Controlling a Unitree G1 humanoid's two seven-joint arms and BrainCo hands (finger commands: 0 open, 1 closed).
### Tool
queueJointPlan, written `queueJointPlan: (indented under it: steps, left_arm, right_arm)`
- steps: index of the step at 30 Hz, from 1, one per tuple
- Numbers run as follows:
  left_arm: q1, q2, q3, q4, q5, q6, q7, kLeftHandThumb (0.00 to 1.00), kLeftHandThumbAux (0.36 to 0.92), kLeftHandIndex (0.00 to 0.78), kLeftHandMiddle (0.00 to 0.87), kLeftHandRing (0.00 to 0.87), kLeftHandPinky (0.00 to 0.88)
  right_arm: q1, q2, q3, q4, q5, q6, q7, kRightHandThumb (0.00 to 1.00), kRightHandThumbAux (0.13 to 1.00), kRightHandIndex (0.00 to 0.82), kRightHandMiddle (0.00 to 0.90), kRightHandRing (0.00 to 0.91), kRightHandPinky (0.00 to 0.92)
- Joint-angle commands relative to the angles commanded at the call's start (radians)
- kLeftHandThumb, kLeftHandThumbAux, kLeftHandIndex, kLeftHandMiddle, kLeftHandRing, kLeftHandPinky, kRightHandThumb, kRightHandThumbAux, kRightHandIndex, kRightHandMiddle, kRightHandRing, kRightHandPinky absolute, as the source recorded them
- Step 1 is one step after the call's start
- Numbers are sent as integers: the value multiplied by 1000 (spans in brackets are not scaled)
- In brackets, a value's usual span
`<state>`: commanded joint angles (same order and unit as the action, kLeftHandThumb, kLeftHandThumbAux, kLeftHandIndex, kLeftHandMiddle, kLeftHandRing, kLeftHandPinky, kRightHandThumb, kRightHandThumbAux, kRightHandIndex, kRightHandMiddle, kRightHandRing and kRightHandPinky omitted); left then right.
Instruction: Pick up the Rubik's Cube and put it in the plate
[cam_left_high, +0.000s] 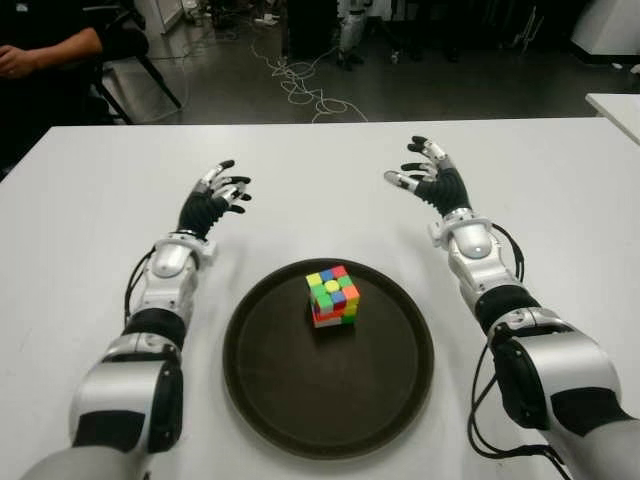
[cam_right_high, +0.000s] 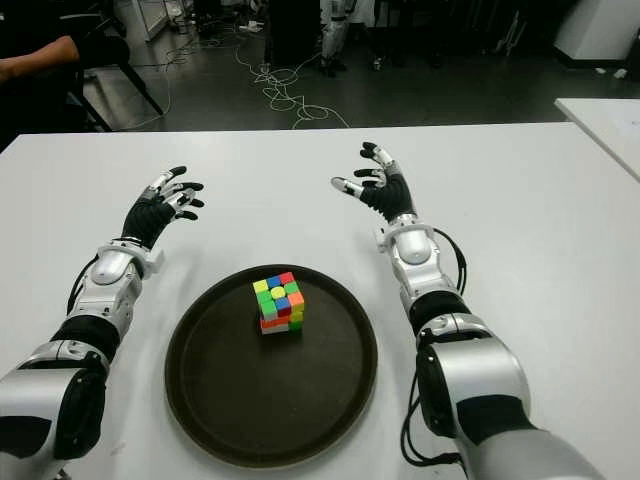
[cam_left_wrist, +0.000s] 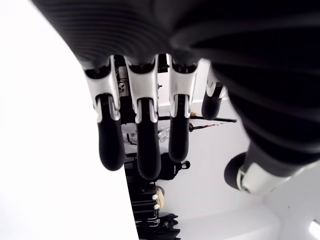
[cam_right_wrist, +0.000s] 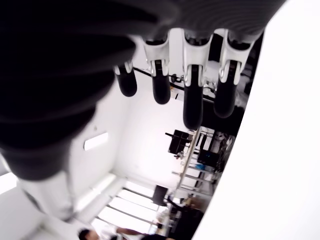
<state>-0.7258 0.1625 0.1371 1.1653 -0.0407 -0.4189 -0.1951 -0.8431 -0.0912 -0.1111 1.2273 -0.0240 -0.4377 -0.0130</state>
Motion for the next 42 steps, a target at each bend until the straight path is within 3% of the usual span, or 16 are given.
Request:
queueJointPlan:
  steps: [5, 12, 19, 24, 25, 27, 29, 34, 42]
  left_arm:
    - [1, -2, -1, 0, 2, -5, 13, 321, 598, 121, 306, 384, 444]
    - [1, 0, 1, 3, 1, -13, 21, 322, 605, 123, 304, 387, 455]
    - [1, 5, 1, 5, 0, -13, 17, 337, 603, 124, 305, 387, 451]
    - [1, 11, 0, 4, 0, -15, 10, 335, 601, 124, 304, 383, 449]
    - [2, 12, 0, 3, 0, -16, 7, 334, 600, 123, 303, 383, 450]
    - [2, 13, 1, 3, -2, -17, 3, 333, 601, 122, 303, 383, 451]
    - [3, 14, 2, 2, -3, -18, 0, 331, 601, 122, 303, 382, 452]
    - [4, 18, 2, 2, -2, -24, -7, 321, 598, 122, 305, 384, 446]
    - [7, 16, 7, 0, -10, -22, -23, 321, 600, 118, 300, 372, 427]
  right_arm:
    - [14, 29, -67, -23, 75, 67, -11, 107, 765, 186, 236, 296, 378]
    - [10, 54, -130, -48, 138, 134, -102, 117, 784, 213, 262, 315, 380]
    - [23, 75, -150, -80, 150, 124, -175, 117, 781, 238, 286, 335, 382]
    - [48, 86, -107, -74, 87, 67, -250, 163, 787, 253, 283, 341, 390]
    - [55, 83, -80, -66, 50, 34, -279, 344, 769, 308, 290, 350, 397]
    - [63, 79, -49, -56, 5, -6, -315, 502, 753, 356, 305, 366, 404]
    - [66, 73, -33, -53, -19, -32, -329, 599, 743, 385, 319, 377, 407]
    - [77, 69, 0, -44, -66, -96, -355, 654, 736, 401, 332, 380, 388]
    - [87, 66, 25, -37, -97, -139, -349, 662, 737, 400, 322, 373, 379]
